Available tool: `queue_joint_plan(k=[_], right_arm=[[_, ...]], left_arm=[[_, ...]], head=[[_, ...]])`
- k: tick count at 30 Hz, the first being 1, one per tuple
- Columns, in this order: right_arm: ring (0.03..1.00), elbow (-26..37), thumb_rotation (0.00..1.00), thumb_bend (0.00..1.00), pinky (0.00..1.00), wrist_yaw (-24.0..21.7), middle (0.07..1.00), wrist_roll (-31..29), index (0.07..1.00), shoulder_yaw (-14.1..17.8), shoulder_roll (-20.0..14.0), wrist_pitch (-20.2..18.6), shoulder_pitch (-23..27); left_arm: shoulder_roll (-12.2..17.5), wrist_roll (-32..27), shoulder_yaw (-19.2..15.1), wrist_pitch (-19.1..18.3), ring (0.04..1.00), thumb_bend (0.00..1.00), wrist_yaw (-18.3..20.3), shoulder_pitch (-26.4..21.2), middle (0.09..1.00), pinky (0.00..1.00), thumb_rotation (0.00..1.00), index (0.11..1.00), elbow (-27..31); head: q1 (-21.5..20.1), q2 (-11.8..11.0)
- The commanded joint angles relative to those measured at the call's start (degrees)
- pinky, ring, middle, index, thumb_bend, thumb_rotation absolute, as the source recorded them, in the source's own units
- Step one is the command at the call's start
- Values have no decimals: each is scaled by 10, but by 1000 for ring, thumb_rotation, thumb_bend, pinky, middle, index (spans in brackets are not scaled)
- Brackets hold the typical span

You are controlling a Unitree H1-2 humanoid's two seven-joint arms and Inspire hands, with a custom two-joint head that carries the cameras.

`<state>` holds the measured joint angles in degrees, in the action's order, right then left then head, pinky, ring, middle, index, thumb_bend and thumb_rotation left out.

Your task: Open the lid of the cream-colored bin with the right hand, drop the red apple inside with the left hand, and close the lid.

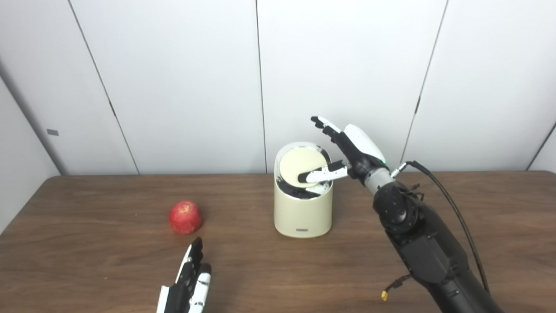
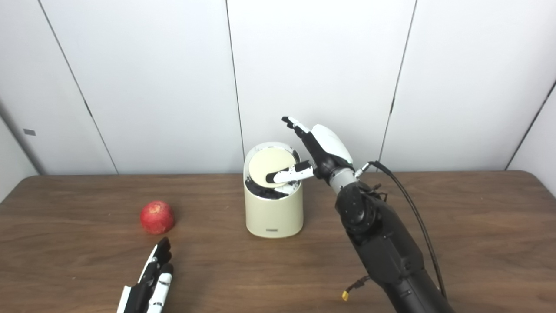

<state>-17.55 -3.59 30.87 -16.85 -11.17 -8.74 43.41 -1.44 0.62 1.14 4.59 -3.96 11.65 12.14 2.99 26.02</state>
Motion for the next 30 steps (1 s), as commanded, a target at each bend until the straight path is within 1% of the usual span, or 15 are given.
queue_joint_plan(k=[1, 3, 6, 9, 16, 21, 24, 26, 28, 30], right_arm=[[913, 7, 284, 948, 889, 2, 920, 12, 944, -2, -8, 15, 30], [915, 6, 274, 953, 891, 2, 921, 12, 944, -2, -11, 16, 30], [923, 4, 199, 974, 913, 1, 927, 18, 938, -5, -16, 16, 29], [926, 4, 174, 987, 921, -1, 929, 21, 936, -8, -19, 16, 28], [918, 1, 176, 991, 910, -3, 927, 16, 934, -9, -18, 18, 26], [920, 1, 167, 979, 905, -4, 926, 11, 933, -6, -19, 21, 24], [920, 8, 211, 952, 898, -6, 927, 0, 933, 2, -16, 21, 19], [916, 21, 283, 904, 864, -10, 923, -14, 931, 12, -9, 12, 14], [911, 39, 321, 865, 842, -12, 921, -29, 929, 25, -2, 2, 9], [906, 59, 367, 803, 834, -11, 922, -40, 935, 38, 2, -6, 4]], left_arm=[[-11, 7, 4, 14, 1000, 280, -1, 17, 991, 1000, 688, 985, 2], [-10, 8, 5, 14, 1000, 278, -1, 17, 991, 1000, 688, 985, 2], [-10, 6, 4, 15, 1000, 277, -1, 16, 990, 1000, 655, 981, -1], [-10, 12, 4, 5, 1000, 293, -3, 16, 984, 1000, 639, 975, 4], [-6, 26, 5, -5, 1000, 266, -4, 15, 990, 1000, 552, 983, 6], [-3, 36, 6, 4, 1000, 267, -4, 14, 990, 1000, 525, 983, -1], [-4, 41, 6, 2, 1000, 270, -4, 14, 994, 1000, 526, 985, -1], [-5, 43, 6, 0, 1000, 272, -4, 15, 995, 1000, 527, 987, 0], [-6, 44, 6, -2, 1000, 264, -4, 15, 997, 1000, 521, 988, 1], [-7, 48, 7, -5, 1000, 262, -4, 16, 996, 1000, 501, 987, 3]], head=[[0, 0], [1, 1], [2, 2], [3, 2], [4, 2], [4, 2], [5, 1], [4, 1], [4, 1], [5, 1]])
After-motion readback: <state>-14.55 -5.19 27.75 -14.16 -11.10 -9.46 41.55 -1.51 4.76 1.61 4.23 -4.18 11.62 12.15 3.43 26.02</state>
